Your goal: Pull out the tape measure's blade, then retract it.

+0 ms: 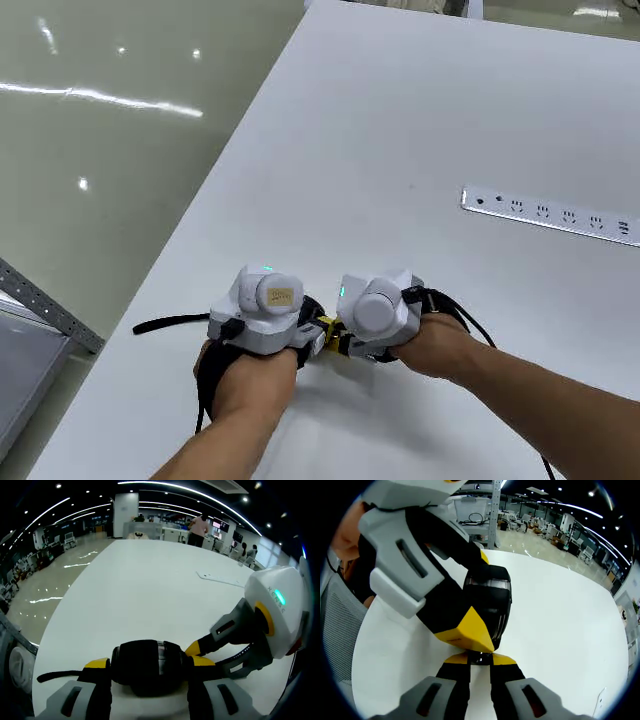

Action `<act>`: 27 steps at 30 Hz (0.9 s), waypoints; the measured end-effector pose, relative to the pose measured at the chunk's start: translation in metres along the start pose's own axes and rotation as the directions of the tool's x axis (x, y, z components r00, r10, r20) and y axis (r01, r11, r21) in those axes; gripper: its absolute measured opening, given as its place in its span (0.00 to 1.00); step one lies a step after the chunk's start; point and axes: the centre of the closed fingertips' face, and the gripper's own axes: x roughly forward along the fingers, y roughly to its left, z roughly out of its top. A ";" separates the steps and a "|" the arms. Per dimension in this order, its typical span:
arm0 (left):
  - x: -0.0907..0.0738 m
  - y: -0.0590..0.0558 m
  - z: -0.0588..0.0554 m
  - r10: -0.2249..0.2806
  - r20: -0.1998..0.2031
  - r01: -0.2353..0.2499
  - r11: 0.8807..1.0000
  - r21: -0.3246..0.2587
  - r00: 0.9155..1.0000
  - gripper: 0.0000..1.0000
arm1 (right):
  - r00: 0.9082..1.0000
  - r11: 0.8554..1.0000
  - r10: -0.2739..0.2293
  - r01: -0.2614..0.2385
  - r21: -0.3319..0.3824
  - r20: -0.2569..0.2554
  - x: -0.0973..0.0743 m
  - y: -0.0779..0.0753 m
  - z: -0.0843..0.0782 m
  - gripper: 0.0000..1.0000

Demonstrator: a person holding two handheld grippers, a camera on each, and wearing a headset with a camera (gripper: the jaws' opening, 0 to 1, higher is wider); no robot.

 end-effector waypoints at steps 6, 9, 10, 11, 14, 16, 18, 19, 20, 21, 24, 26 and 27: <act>0.000 0.000 0.000 0.006 0.000 -0.006 1.000 -0.004 1.000 0.59 | 1.000 1.000 -0.013 0.013 0.001 -0.011 0.000 0.000 0.000 0.15; 0.000 0.000 -0.001 0.008 -0.001 -0.008 1.000 -0.005 1.000 0.60 | 1.000 1.000 -0.018 0.018 0.001 -0.015 0.000 0.000 0.000 0.15; -0.001 0.000 -0.001 0.008 0.001 -0.008 1.000 -0.009 1.000 0.60 | 1.000 1.000 -0.021 0.021 0.001 -0.019 0.000 0.000 -0.001 0.15; -0.001 0.000 -0.001 0.008 0.002 -0.008 1.000 -0.008 1.000 0.60 | 1.000 1.000 -0.024 0.024 0.001 -0.021 0.000 0.001 0.000 0.15; -0.001 0.000 -0.001 0.008 -0.001 -0.008 1.000 -0.001 1.000 0.60 | 0.999 1.000 -0.029 0.030 0.005 -0.024 -0.001 0.001 0.000 0.16; -0.001 0.000 -0.001 0.007 -0.004 -0.007 1.000 0.006 1.000 0.61 | 0.999 0.999 -0.032 0.033 0.009 -0.026 -0.001 0.000 -0.001 0.16; 0.000 0.001 -0.001 0.002 0.000 -0.002 1.000 0.015 1.000 0.61 | 0.999 0.999 -0.036 0.036 0.008 -0.029 -0.001 0.000 -0.001 0.16; -0.001 0.001 -0.001 0.000 0.000 0.000 1.000 0.018 1.000 0.61 | 0.999 0.999 -0.039 0.039 0.006 -0.031 -0.001 0.001 -0.001 0.16; -0.001 0.001 -0.002 0.000 -0.002 0.000 1.000 0.020 1.000 0.61 | 0.999 0.999 -0.041 0.041 0.005 -0.032 -0.001 0.001 -0.001 0.16; 0.000 0.001 -0.002 -0.003 -0.004 0.003 1.000 0.023 1.000 0.61 | 0.999 0.999 -0.042 0.042 0.007 -0.032 -0.001 0.001 -0.001 0.16; -0.001 0.001 -0.003 -0.008 -0.001 0.008 1.000 0.021 1.000 0.62 | 0.998 0.999 -0.046 0.046 0.015 -0.037 -0.001 0.000 -0.002 0.17; -0.001 0.001 -0.004 -0.013 -0.004 0.013 1.000 0.020 1.000 0.62 | 0.998 0.998 -0.050 0.051 0.026 -0.039 -0.002 -0.002 -0.003 0.19; -0.001 0.000 -0.004 -0.015 -0.005 0.015 1.000 0.022 1.000 0.62 | 0.998 0.998 -0.053 0.054 0.028 -0.039 -0.002 -0.003 -0.003 0.20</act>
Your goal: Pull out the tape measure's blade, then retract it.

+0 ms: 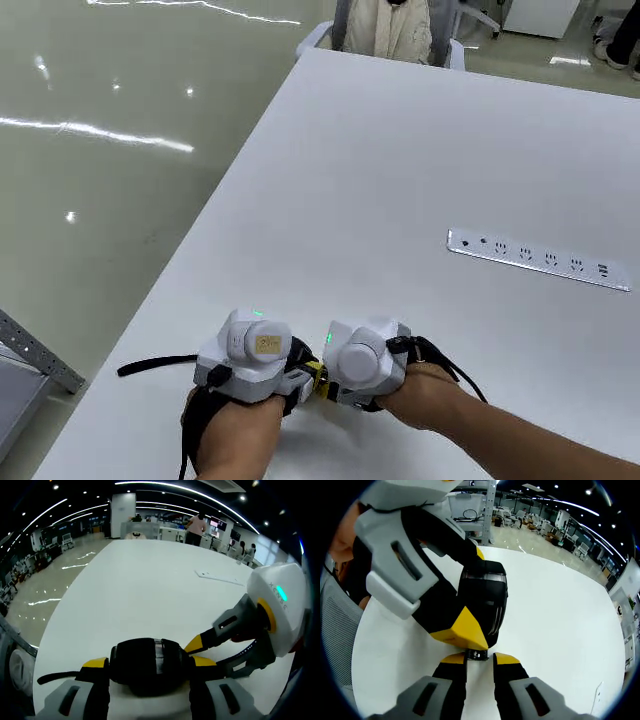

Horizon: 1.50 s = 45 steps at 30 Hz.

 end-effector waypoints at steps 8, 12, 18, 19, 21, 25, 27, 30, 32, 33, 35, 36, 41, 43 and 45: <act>0.001 -0.003 0.002 -0.021 -0.006 0.021 1.000 0.008 1.000 0.66 | 1.000 0.999 -0.012 0.012 0.041 -0.008 -0.004 -0.002 -0.006 0.23; -0.002 -0.005 0.005 -0.026 -0.003 0.026 1.000 0.014 1.000 0.66 | 0.999 0.998 -0.032 0.033 0.054 -0.019 -0.008 -0.005 -0.009 0.23; -0.005 -0.008 0.007 -0.043 -0.002 0.043 0.999 0.024 0.999 0.70 | 0.999 0.991 -0.048 0.049 0.123 -0.007 -0.014 -0.004 -0.009 0.26; -0.007 -0.010 0.007 -0.046 -0.007 0.046 0.999 0.026 0.999 0.71 | 0.999 0.990 -0.050 0.051 0.130 -0.007 -0.015 -0.004 -0.009 0.26; -0.009 -0.010 0.007 -0.046 -0.005 0.047 0.998 0.032 0.999 0.73 | 0.998 0.987 -0.056 0.056 0.150 -0.007 -0.017 -0.003 -0.009 0.28; -0.014 -0.011 0.006 -0.053 -0.010 0.053 0.998 0.036 0.999 0.75 | 0.998 0.982 -0.066 0.065 0.180 0.000 -0.022 0.001 -0.007 0.31; -0.018 -0.012 0.006 -0.055 -0.006 0.055 0.998 0.038 0.998 0.75 | 0.997 0.980 -0.071 0.070 0.188 0.000 -0.024 0.002 -0.007 0.31; -0.022 -0.013 0.006 -0.066 -0.004 0.066 0.997 0.042 0.998 0.78 | 0.996 0.974 -0.086 0.085 0.209 -0.002 -0.029 0.004 -0.008 0.34; -0.024 -0.015 0.004 -0.077 -0.005 0.077 0.996 0.046 0.997 0.80 | 0.995 0.971 -0.096 0.094 0.221 -0.001 -0.031 0.004 -0.009 0.34; -0.026 -0.016 0.004 -0.082 -0.004 0.082 0.996 0.044 0.997 0.81 | 0.995 0.966 -0.105 0.102 0.236 -0.003 -0.034 0.004 -0.010 0.35; -0.030 -0.017 0.003 -0.087 -0.002 0.087 0.995 0.054 0.996 0.82 | 0.993 0.961 -0.116 0.113 0.252 -0.005 -0.037 0.004 -0.011 0.37; -0.031 -0.018 0.002 -0.090 -0.001 0.090 0.994 0.054 0.996 0.83 | 0.993 0.959 -0.120 0.118 0.258 -0.007 -0.039 0.004 -0.012 0.37; -0.038 -0.021 -0.001 -0.109 0.001 0.108 0.992 0.059 0.994 0.83 | 0.991 0.942 -0.134 0.133 0.309 -0.017 -0.046 0.008 -0.016 0.41; -0.040 -0.023 -0.001 -0.116 0.007 0.115 0.991 0.062 0.993 0.85 | 0.990 0.935 -0.143 0.138 0.327 -0.011 -0.050 0.009 -0.017 0.42; -0.043 -0.024 -0.001 -0.123 0.011 0.121 0.990 0.071 0.992 0.87 | 0.988 0.921 -0.154 0.148 0.361 -0.012 -0.055 0.010 -0.018 0.43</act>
